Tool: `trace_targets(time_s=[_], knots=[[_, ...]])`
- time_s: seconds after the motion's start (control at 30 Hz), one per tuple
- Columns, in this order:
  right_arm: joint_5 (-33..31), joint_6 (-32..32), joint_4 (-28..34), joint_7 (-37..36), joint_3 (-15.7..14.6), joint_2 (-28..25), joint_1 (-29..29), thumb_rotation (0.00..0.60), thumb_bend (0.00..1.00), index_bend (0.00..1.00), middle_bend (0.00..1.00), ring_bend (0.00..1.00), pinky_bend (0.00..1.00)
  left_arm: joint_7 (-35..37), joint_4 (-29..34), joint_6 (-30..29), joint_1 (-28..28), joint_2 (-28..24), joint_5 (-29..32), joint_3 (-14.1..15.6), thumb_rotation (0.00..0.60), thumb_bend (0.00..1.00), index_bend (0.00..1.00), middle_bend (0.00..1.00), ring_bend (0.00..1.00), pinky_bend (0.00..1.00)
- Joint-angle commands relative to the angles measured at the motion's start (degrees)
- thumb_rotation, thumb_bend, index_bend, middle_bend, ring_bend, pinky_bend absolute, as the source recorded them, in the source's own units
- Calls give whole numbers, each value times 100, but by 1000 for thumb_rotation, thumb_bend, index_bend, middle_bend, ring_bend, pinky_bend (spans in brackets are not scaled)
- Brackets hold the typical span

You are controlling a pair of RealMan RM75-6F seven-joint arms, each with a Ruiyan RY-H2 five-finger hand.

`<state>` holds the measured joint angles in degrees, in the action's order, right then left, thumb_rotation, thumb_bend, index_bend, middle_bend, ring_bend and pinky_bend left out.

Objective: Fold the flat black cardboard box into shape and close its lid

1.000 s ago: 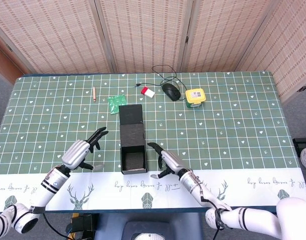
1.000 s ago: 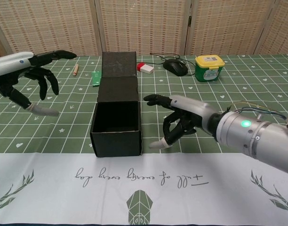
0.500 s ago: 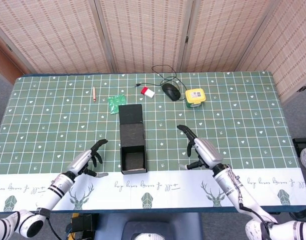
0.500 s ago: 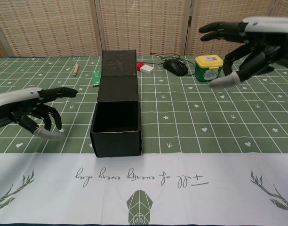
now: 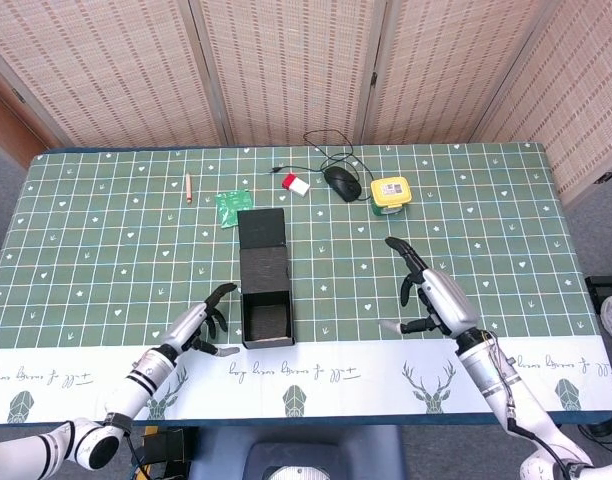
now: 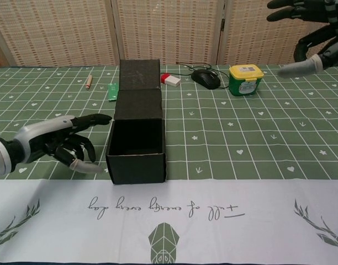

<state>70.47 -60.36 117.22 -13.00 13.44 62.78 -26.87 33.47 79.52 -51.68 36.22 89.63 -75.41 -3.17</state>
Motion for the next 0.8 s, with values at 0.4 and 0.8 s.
trace_targets(time_s=[0.4,0.8], knots=[[107,-57,-160,-285,-73,-72,91,600,145,0,17,617,976,-139,-102,330,114,391,209,-294,600,37,0,0,468,589],[79,-21,-353,-504,-103,-98,125,600,145,0,35,617,975,208,-244,546,148,508,50,-355,600,37,15,18,526,591]])
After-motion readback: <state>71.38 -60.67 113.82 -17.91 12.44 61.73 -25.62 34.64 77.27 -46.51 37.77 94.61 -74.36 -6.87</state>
